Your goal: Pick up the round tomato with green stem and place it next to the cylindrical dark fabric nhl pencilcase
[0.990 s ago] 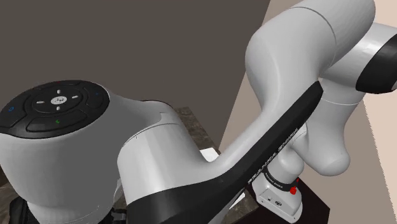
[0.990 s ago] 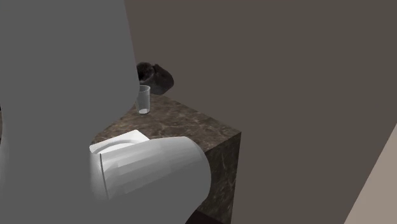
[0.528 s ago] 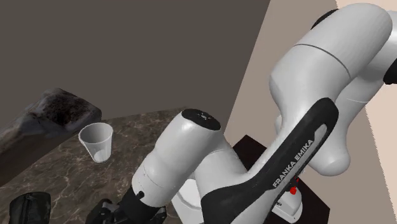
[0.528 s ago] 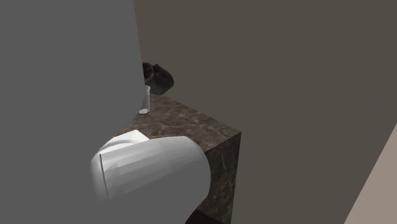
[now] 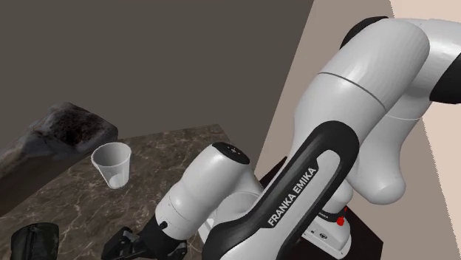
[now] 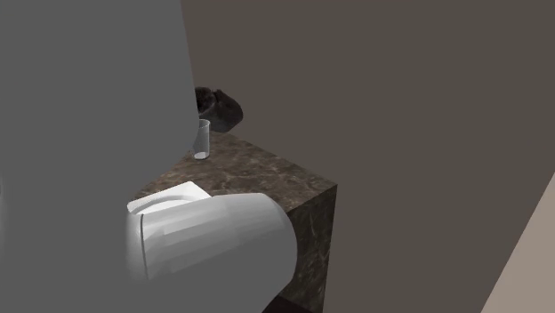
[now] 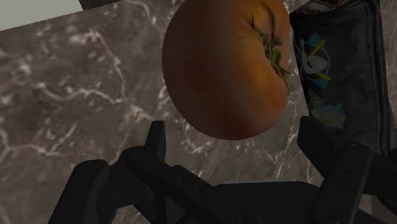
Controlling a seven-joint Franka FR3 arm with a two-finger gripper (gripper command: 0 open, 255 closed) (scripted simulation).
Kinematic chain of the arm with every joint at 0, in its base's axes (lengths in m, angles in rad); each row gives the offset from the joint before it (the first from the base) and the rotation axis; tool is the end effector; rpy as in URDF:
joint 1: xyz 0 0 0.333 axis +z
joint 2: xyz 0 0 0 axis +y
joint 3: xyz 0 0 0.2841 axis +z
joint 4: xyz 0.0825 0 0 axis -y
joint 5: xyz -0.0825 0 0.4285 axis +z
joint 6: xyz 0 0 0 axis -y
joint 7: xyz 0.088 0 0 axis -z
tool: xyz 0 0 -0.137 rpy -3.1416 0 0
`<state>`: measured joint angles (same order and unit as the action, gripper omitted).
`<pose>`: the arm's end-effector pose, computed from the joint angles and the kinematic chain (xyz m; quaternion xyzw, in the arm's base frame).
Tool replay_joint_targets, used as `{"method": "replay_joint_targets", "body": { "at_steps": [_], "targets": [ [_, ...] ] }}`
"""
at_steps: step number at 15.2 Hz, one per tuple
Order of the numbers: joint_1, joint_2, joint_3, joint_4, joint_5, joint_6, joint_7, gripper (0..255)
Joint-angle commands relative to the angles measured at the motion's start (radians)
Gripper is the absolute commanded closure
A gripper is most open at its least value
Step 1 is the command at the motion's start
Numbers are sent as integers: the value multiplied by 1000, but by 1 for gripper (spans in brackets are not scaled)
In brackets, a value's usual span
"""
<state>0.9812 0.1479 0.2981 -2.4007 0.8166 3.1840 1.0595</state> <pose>0.2232 0.5172 0.2188 -0.9052 0.2917 0.0075 0.3088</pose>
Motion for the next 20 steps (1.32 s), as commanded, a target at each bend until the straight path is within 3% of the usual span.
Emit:
{"method": "replay_joint_targets", "body": {
  "at_steps": [1,7,8,17,20],
  "targets": [
    [-10,13,13,8,14,8,-16,0],
    [-10,13,13,7,14,8,-15,0],
    [-10,13,13,7,14,8,-15,255],
    [-10,13,13,8,14,8,-16,255],
    [62,-31,-79,-8,-93,-30,91,255]
  ]
}}
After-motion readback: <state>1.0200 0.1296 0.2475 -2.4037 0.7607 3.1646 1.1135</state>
